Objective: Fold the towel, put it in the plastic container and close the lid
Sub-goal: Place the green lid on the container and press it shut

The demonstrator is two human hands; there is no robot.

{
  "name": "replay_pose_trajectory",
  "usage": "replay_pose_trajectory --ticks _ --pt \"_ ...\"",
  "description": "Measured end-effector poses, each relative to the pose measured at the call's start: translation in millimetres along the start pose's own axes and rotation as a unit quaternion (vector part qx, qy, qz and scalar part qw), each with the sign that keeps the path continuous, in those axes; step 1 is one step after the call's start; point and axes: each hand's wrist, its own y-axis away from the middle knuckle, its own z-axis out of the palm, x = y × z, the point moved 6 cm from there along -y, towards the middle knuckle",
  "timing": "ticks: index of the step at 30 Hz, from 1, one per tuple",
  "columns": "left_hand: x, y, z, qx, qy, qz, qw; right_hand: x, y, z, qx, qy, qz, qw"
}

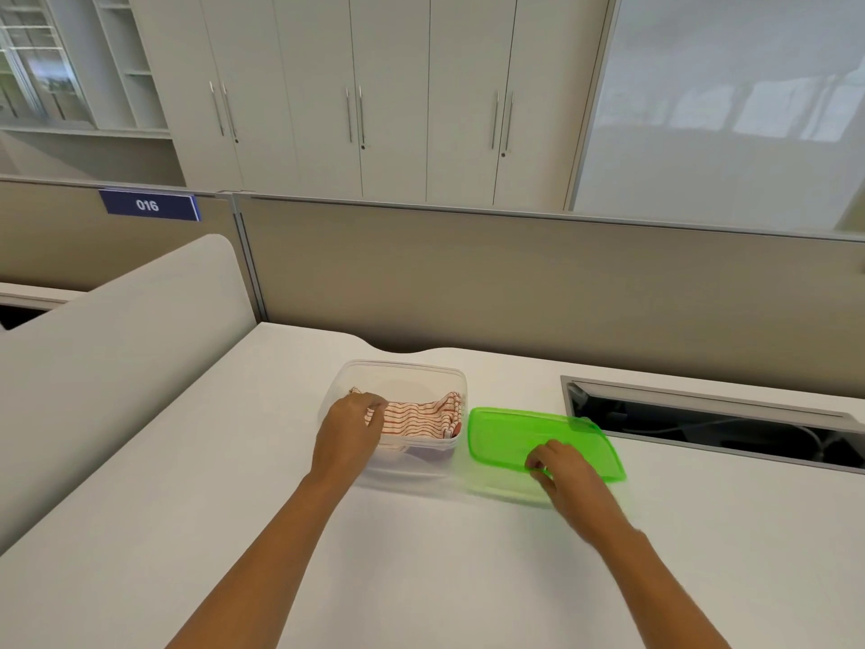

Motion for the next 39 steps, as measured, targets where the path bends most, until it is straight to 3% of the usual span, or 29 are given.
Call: replay_pose_trajectory --ticks 5,9,11,17,20,22,24,27,29,31,34,39 --pt "27 -1 -10 -0.016 0.090 0.028 0.995 -16 -11 -88 -0.016 -0.005 -0.050 0.999" --pt "74 11 0 -0.172 0.173 0.108 0.964 -51 -13 -148 -0.021 -0.042 -0.080 0.996" --pt "91 15 3 -0.209 0.213 0.121 0.947 -69 -17 -167 -0.017 -0.075 -0.098 0.992" --pt "94 -1 -15 -0.130 0.395 0.056 0.908 -82 -37 -179 0.062 -0.141 -0.084 0.985" --pt "82 -10 -22 -0.107 0.434 0.013 0.894 -63 -40 -167 0.147 -0.174 -0.013 0.974" --pt "73 -17 -25 -0.105 0.447 -0.016 0.888 -41 -34 -152 0.229 -0.227 0.076 0.943" --pt "62 -23 -24 -0.102 0.459 -0.055 0.881 -26 -25 -127 0.262 -0.347 0.161 0.886" --pt "44 -30 -20 -0.092 0.467 -0.116 0.872 -32 -26 -81 0.193 -0.504 0.197 0.819" --pt "30 -37 -18 -0.080 0.455 -0.155 0.873 -42 -30 -61 0.169 -0.532 0.200 0.806" --pt "12 -43 -15 -0.058 0.425 -0.198 0.882 -49 -34 -49 0.163 -0.485 0.209 0.833" --pt "-14 -50 -18 -0.033 0.306 -0.198 0.930 -56 -43 -34 0.121 -0.356 0.230 0.897" --pt "-37 -60 -19 -0.021 0.144 -0.175 0.974 -68 -63 -12 0.063 -0.300 0.240 0.921"
